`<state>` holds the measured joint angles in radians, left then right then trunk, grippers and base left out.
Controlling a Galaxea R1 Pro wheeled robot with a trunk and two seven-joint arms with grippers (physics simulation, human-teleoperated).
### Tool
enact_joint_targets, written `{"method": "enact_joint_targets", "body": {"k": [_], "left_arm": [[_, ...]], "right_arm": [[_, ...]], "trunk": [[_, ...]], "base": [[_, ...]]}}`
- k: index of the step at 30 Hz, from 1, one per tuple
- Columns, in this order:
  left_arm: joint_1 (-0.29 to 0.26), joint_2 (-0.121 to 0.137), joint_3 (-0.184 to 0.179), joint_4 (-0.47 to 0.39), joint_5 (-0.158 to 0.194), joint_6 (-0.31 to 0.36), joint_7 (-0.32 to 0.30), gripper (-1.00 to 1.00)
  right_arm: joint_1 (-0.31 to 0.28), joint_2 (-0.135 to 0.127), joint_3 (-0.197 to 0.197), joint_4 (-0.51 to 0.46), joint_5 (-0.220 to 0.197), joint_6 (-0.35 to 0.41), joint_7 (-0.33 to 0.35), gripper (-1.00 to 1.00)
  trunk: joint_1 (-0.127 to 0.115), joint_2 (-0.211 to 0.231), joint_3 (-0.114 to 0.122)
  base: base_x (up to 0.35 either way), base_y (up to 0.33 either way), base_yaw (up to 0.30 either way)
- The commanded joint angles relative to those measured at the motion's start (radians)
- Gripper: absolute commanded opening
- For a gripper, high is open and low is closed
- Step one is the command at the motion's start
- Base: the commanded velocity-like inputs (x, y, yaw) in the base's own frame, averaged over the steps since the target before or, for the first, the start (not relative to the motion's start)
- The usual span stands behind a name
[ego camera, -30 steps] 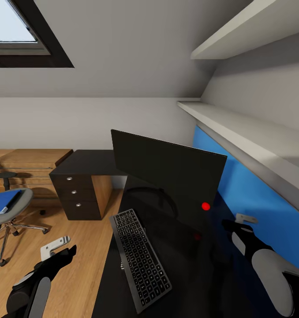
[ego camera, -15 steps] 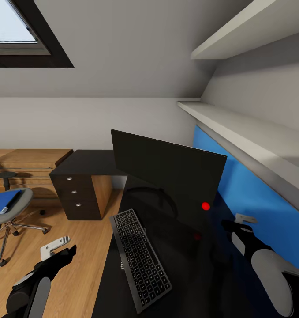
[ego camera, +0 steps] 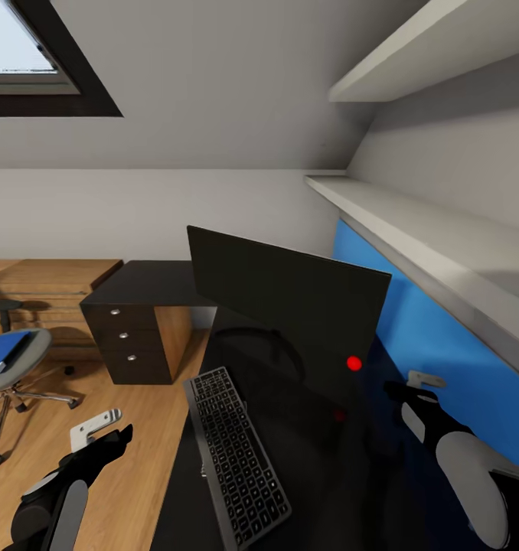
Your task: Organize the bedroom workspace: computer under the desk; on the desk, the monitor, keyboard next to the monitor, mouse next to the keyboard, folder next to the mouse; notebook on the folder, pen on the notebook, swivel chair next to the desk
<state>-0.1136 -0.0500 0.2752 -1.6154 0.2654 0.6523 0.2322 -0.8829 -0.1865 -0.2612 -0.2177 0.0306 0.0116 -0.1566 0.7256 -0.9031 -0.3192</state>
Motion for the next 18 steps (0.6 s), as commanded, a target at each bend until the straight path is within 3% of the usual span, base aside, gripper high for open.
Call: {"method": "enact_joint_targets", "body": {"k": [1, 18], "left_arm": [[-0.001, -0.001, 0.001, -0.001, 0.011, 0.004, 0.007, 1.00], [-0.001, -0.001, 0.001, -0.002, 0.011, 0.004, 0.007, 1.00]], "right_arm": [[-0.001, 0.000, -0.003, 0.000, 0.003, 0.001, -0.001, 1.00], [-0.001, -0.001, -0.003, 0.000, 0.003, 0.001, 0.001, 1.00]], "trunk": [[0.000, -0.001, -0.001], [0.000, -0.001, -0.001]], "base": [[0.109, -0.097, 0.000], [0.022, -0.020, 0.000]]}}
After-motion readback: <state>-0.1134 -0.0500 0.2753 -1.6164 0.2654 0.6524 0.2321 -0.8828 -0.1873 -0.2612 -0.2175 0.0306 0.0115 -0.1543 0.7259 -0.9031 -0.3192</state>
